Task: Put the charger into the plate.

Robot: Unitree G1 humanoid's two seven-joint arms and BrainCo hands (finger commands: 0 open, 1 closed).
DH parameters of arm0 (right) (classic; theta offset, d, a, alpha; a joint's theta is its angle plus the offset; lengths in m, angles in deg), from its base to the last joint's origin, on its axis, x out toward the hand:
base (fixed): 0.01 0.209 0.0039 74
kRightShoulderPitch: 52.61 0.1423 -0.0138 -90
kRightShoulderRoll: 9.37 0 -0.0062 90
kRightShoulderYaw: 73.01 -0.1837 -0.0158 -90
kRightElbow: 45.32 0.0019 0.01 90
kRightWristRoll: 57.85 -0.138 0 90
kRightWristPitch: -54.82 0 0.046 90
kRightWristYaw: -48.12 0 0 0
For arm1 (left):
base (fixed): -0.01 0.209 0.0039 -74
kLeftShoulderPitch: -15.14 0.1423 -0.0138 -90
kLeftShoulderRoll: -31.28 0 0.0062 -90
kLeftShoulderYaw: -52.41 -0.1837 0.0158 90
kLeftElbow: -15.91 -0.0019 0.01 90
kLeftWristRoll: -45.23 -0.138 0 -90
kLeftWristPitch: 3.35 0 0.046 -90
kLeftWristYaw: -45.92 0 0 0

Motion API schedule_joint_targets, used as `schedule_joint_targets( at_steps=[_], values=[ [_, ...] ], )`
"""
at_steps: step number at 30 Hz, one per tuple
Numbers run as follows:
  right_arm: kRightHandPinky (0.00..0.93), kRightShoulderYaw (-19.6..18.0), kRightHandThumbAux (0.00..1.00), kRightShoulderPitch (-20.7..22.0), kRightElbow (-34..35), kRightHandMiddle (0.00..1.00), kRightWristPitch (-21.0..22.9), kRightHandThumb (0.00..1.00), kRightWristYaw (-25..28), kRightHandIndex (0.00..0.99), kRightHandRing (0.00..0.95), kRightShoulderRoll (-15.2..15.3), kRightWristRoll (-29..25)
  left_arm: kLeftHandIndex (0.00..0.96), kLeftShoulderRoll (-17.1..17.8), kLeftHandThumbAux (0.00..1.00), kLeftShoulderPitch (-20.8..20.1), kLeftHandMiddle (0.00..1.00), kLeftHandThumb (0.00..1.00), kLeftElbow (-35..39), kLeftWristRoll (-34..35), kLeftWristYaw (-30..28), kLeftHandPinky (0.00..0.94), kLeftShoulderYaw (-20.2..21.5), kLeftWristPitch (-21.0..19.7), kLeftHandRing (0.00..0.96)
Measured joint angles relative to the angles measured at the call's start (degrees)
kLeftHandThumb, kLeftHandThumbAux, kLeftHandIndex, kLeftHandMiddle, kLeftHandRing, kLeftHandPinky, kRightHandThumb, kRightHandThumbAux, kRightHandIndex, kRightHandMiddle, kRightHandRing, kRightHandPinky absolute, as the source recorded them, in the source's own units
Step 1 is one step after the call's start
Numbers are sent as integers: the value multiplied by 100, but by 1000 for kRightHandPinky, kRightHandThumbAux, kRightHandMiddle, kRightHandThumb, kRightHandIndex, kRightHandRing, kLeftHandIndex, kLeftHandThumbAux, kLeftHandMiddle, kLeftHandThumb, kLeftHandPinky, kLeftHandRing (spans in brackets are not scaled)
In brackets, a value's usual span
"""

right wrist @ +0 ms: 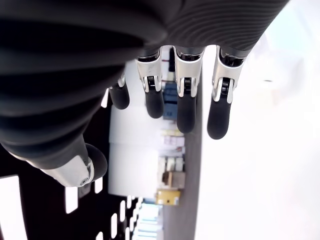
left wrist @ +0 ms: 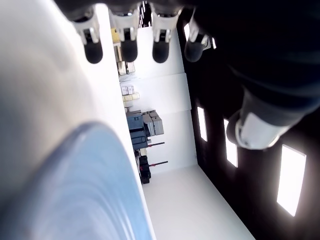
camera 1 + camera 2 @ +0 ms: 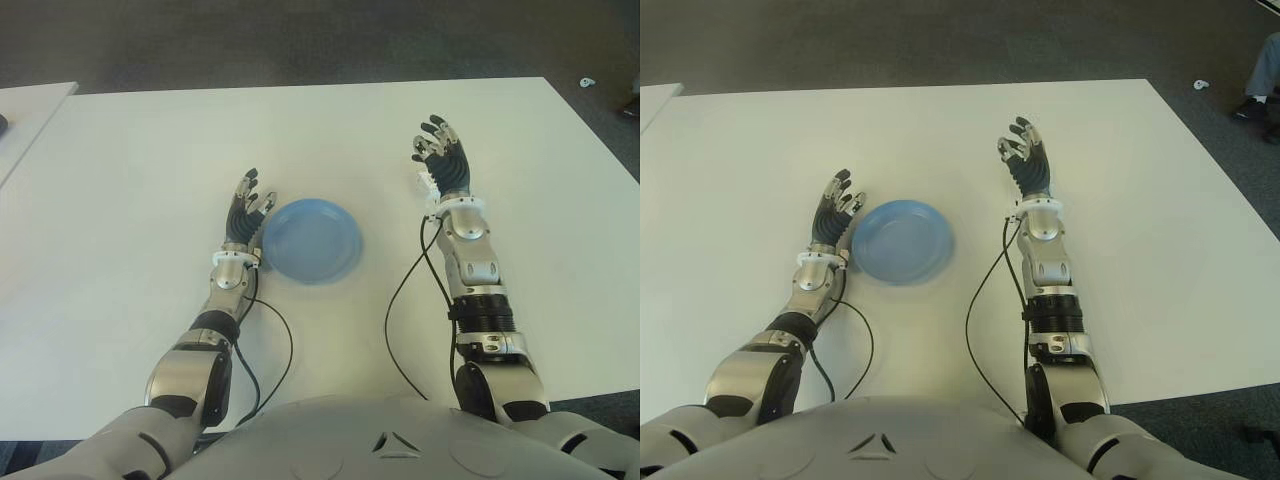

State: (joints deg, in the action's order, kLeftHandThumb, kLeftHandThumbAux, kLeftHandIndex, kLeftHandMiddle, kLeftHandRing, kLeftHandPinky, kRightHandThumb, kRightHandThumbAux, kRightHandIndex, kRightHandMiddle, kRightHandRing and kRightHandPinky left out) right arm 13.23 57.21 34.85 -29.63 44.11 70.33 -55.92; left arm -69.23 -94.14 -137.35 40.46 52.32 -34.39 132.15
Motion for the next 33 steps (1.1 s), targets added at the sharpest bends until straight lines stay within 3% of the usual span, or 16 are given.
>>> schedule_joint_targets(
  at_steps=[12, 22, 26, 30, 33],
  values=[
    [267, -55, 682, -4, 141, 219, 64, 650, 600, 100, 230, 272, -165, 0, -9, 568, -27, 0, 167, -42, -61, 141, 27, -24, 1, 0],
    [268, -67, 653, 29, 94, 200, 50, 623, 815, 99, 215, 515, -110, 0, -40, 563, -59, 0, 162, -85, -68, 185, 24, -24, 5, 0],
    [278, 70, 632, 158, -270, 179, -262, 568, 778, 99, 213, 883, 350, 0, -60, 565, -76, 0, 166, -109, -70, 185, 24, -23, 4, 0],
    [288, 312, 631, 386, -987, 171, -903, 500, 559, 100, 214, 1420, 1040, 0, -75, 568, -95, 0, 170, -134, -70, 185, 20, -19, 4, 0],
    [246, 619, 632, 586, -1691, 155, -1434, 415, 233, 100, 196, 1903, 1696, 0, -86, 574, -119, 0, 173, -136, -69, 185, 18, -10, 14, 0]
  ],
)
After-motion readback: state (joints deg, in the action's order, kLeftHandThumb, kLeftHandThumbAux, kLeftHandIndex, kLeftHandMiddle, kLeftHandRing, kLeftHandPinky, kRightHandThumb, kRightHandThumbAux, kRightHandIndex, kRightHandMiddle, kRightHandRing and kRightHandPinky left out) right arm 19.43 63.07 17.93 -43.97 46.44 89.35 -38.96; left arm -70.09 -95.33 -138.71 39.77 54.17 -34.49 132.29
